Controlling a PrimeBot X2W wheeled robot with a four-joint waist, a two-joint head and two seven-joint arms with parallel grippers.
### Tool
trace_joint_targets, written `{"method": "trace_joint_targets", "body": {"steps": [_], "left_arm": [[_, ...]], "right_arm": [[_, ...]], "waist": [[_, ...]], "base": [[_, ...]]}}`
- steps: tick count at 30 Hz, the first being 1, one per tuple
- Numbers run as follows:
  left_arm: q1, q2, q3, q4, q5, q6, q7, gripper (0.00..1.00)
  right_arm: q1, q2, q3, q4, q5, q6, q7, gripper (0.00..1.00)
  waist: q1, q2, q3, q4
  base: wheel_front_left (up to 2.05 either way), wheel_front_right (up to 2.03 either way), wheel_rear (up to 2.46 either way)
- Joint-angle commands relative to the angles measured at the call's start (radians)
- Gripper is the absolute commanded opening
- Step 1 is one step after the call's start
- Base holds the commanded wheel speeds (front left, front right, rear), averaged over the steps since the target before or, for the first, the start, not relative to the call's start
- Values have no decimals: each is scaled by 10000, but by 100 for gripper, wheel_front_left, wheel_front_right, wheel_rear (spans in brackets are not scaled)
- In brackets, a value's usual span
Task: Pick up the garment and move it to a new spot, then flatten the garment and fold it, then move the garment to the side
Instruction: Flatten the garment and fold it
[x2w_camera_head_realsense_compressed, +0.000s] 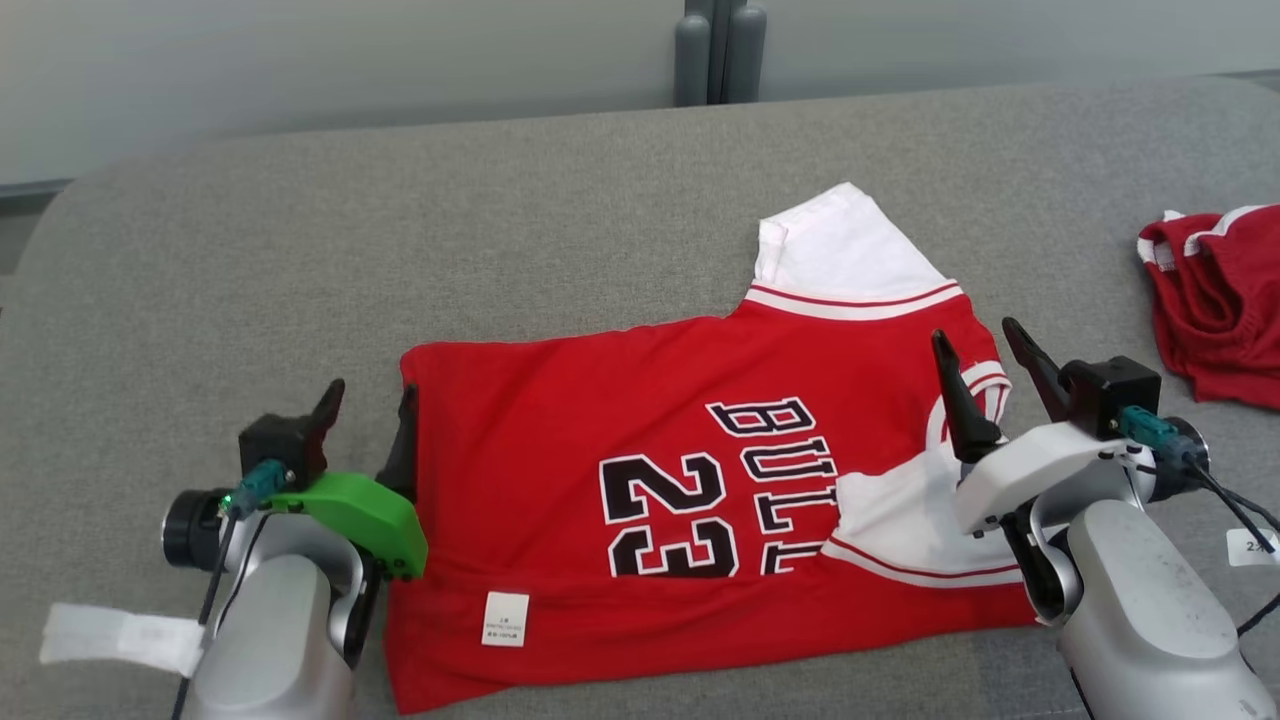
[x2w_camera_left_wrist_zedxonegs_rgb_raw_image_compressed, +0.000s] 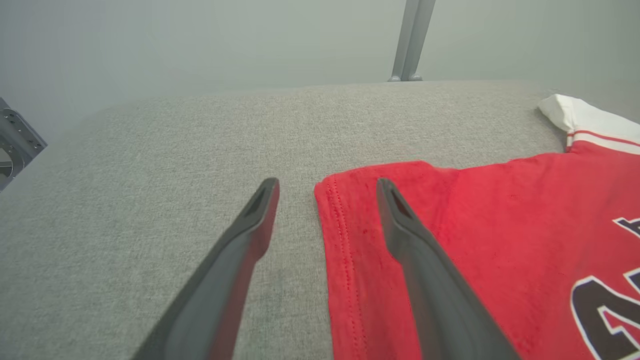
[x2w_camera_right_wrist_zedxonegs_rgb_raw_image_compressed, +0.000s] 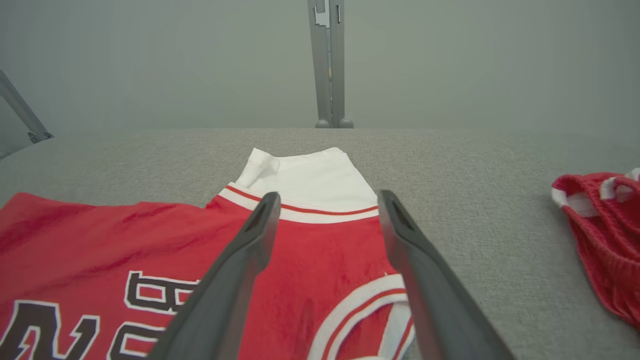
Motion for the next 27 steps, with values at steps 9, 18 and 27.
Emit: {"method": "trace_joint_targets", "body": {"steps": [9,18,27], "left_arm": [[-1723,271,124,2062,-17,229,8,100],[-2239,358,235,2856,-60,499,8,100],[-2371,422,292,3199,-138,529,8,100]], "right_arm": [[-417,-129,219,-248,221,-17,-24,100],[-696,-255,215,-458,290,-15,-24,100],[-854,-298,348,-664,380,-17,-24,100]], "waist": [[0,0,1019,-666],[0,0,1226,-962],[0,0,1327,-1028]], "base": [[0,0,0],[0,0,0],[0,0,0]]}}
